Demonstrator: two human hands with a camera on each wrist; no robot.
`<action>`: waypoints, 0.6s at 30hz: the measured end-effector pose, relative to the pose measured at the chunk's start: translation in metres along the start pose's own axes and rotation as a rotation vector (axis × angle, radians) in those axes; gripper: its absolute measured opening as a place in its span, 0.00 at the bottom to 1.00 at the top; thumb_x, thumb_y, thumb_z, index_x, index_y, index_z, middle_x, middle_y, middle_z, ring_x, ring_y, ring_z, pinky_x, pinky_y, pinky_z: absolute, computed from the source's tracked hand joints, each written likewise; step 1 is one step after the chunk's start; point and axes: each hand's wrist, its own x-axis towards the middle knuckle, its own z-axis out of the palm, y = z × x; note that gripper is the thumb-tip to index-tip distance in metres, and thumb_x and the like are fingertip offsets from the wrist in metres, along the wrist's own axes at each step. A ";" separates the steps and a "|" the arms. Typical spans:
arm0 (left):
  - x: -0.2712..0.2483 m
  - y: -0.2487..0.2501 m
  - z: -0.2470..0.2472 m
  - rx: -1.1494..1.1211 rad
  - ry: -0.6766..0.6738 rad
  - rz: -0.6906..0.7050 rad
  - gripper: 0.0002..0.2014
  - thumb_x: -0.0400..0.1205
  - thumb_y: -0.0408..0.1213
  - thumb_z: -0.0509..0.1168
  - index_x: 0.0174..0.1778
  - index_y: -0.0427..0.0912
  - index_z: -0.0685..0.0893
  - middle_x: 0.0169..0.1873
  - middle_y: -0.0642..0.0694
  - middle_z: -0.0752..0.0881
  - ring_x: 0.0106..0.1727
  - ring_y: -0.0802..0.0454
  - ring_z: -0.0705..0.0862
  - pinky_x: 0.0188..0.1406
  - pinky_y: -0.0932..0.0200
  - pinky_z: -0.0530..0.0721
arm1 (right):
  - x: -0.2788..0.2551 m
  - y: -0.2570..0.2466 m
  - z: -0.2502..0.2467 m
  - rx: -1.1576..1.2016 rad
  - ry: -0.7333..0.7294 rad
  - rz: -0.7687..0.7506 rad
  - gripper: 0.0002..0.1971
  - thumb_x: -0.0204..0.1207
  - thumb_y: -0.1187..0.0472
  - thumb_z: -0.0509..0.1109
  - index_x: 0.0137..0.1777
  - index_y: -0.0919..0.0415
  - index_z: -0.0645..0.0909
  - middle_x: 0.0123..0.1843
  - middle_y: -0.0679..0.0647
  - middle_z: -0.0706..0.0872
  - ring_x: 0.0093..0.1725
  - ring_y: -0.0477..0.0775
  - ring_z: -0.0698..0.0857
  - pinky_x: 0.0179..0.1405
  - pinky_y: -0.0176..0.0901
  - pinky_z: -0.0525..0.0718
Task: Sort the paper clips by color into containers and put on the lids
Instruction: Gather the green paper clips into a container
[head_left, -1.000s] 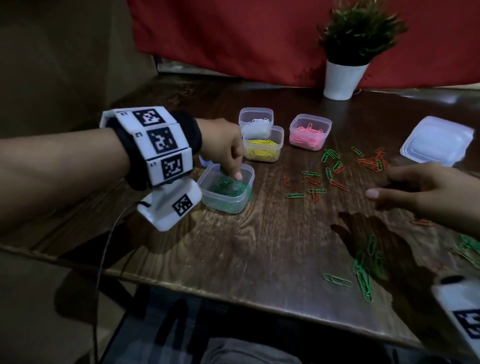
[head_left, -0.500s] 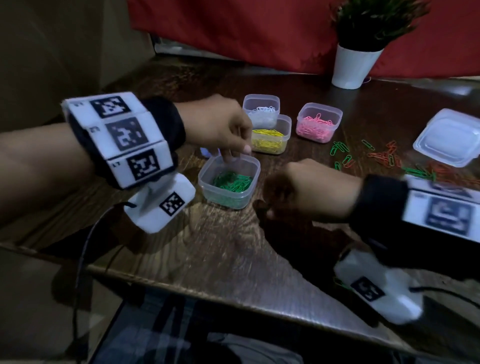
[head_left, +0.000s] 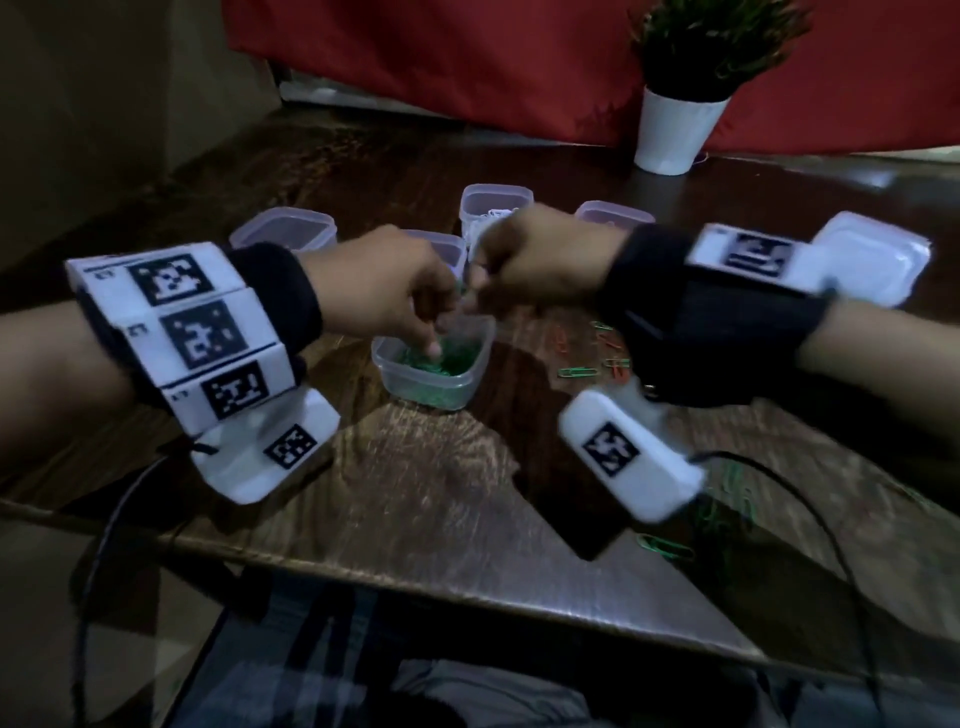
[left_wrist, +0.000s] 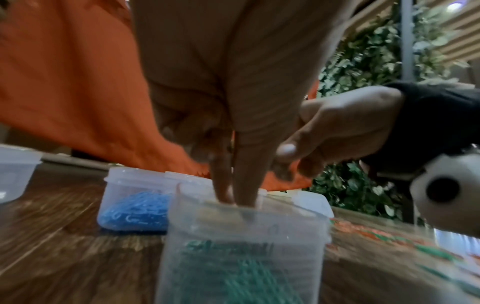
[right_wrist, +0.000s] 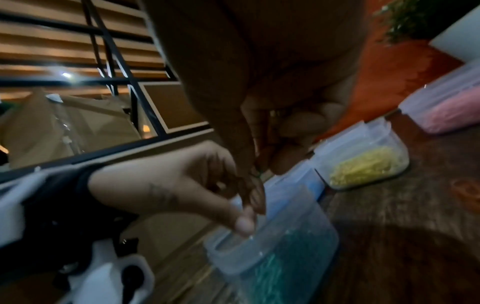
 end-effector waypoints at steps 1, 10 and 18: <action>0.000 -0.001 -0.002 0.003 0.030 0.002 0.09 0.72 0.40 0.75 0.44 0.41 0.88 0.32 0.54 0.84 0.29 0.70 0.78 0.29 0.77 0.69 | 0.001 -0.004 0.000 0.034 -0.008 0.001 0.05 0.76 0.66 0.69 0.40 0.60 0.81 0.30 0.51 0.80 0.22 0.40 0.76 0.16 0.27 0.74; -0.001 0.037 -0.017 -0.024 0.228 0.074 0.08 0.76 0.39 0.71 0.49 0.43 0.87 0.36 0.51 0.82 0.31 0.65 0.74 0.29 0.79 0.67 | -0.063 0.080 -0.110 -0.058 0.180 0.320 0.10 0.80 0.71 0.61 0.55 0.66 0.83 0.47 0.62 0.84 0.36 0.55 0.81 0.31 0.40 0.81; 0.057 0.112 0.040 0.171 -0.261 0.016 0.18 0.85 0.39 0.56 0.70 0.37 0.72 0.68 0.37 0.73 0.68 0.41 0.74 0.62 0.54 0.73 | -0.060 0.124 -0.054 -0.516 -0.106 0.312 0.19 0.78 0.66 0.62 0.69 0.59 0.77 0.63 0.56 0.83 0.62 0.58 0.80 0.57 0.41 0.75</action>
